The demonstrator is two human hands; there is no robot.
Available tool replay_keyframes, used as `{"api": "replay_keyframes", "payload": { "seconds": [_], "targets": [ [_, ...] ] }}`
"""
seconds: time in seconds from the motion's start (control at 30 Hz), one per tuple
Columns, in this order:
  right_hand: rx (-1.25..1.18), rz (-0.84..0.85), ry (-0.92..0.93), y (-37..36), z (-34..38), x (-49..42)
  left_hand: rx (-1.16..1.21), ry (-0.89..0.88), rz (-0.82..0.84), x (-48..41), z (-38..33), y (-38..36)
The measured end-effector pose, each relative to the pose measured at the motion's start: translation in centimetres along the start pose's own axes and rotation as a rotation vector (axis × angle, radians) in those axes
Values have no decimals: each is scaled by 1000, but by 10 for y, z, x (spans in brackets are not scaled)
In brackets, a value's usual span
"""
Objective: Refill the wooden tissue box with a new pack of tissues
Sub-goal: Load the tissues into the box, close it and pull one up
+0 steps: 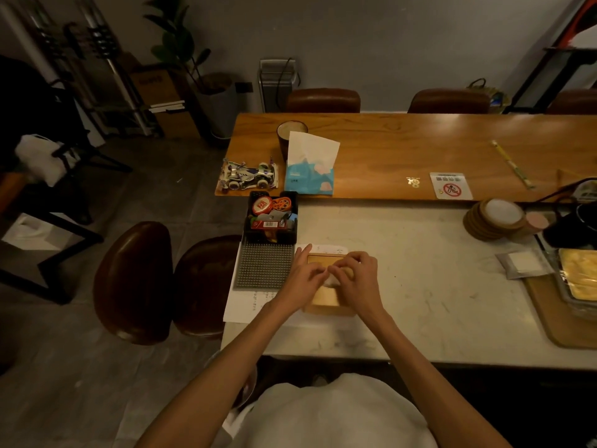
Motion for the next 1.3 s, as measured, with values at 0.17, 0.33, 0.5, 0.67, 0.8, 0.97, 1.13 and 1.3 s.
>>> {"api": "replay_keyframes", "payload": {
  "seconds": [0.17,0.33,0.5,0.67,0.8,0.97,1.13,1.3],
  "targets": [
    [-182,37,-146,1,-5,-18,15,56,-38,-14,-6,2],
    [-200,102,-148,3,-11,-22,73,71,-73,-11,-3,4],
    [-151,180,-71,9,-31,-12,95,56,-95,-5,0,5],
    [-122,203,2,7,-30,-14,158,44,-78,-6,4,7],
    [-177,176,-21,3,-29,-22,187,56,-55,-11,5,10],
    [-146,272,-10,1,-32,-20,202,84,-21,-15,10,11],
    [-143,291,-17,0,-35,-23,223,79,20,-17,9,12],
    [-150,273,-33,-3,-36,-28,227,69,62,-13,14,16]
  ]
}}
Point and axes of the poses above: each hand's wrist, its own x-axis away from the middle knuckle, its own y-axis out of the back of the hand, z = x × y, the point moved 4 cm from there along -x, towards the middle knuckle, and after that the axes turned 11 degrees about x, right-handed, at the moved point
